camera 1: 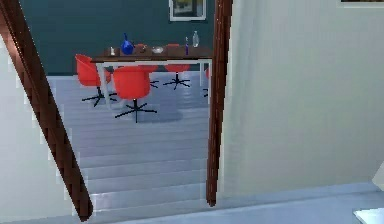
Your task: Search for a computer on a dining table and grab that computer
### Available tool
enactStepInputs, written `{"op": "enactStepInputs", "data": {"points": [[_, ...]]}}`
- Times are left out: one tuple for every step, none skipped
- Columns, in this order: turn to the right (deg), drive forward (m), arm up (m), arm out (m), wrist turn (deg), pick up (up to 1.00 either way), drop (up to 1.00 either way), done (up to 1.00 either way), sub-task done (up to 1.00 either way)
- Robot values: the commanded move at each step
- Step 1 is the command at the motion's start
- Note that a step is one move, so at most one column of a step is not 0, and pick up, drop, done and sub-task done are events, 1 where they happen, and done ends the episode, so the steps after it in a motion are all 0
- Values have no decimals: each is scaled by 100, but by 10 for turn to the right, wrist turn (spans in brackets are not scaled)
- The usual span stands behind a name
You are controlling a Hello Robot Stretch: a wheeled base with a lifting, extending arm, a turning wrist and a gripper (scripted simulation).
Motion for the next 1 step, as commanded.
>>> {"op": "enactStepInputs", "data": {"points": [[0, 0, 0, 0, 0, 0, 0, 100, 0]]}}
